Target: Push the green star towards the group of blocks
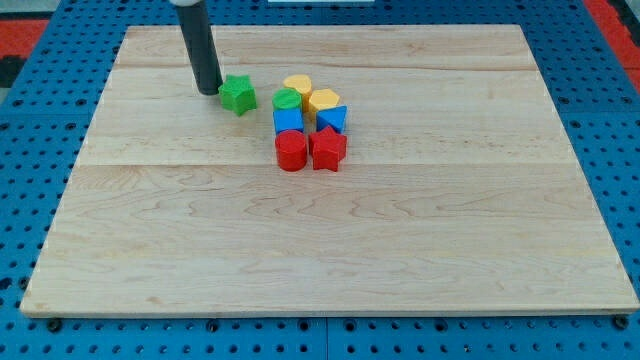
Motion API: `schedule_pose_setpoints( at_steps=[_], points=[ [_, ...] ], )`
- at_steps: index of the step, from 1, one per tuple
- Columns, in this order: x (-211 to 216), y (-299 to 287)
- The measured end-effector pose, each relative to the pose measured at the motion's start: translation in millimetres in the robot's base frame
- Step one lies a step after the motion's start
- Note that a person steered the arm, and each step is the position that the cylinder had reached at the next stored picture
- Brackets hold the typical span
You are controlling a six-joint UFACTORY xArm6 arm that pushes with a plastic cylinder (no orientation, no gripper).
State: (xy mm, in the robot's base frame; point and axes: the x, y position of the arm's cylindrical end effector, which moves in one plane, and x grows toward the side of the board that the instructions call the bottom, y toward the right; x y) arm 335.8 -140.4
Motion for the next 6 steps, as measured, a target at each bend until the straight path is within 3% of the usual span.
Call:
schedule_pose_setpoints(
  at_steps=[2,3,4,6],
  points=[
    [-49.6,-7.9],
    [-21.0,25.9],
    [30.6,17.0],
    [51.6,31.0]
  ],
)
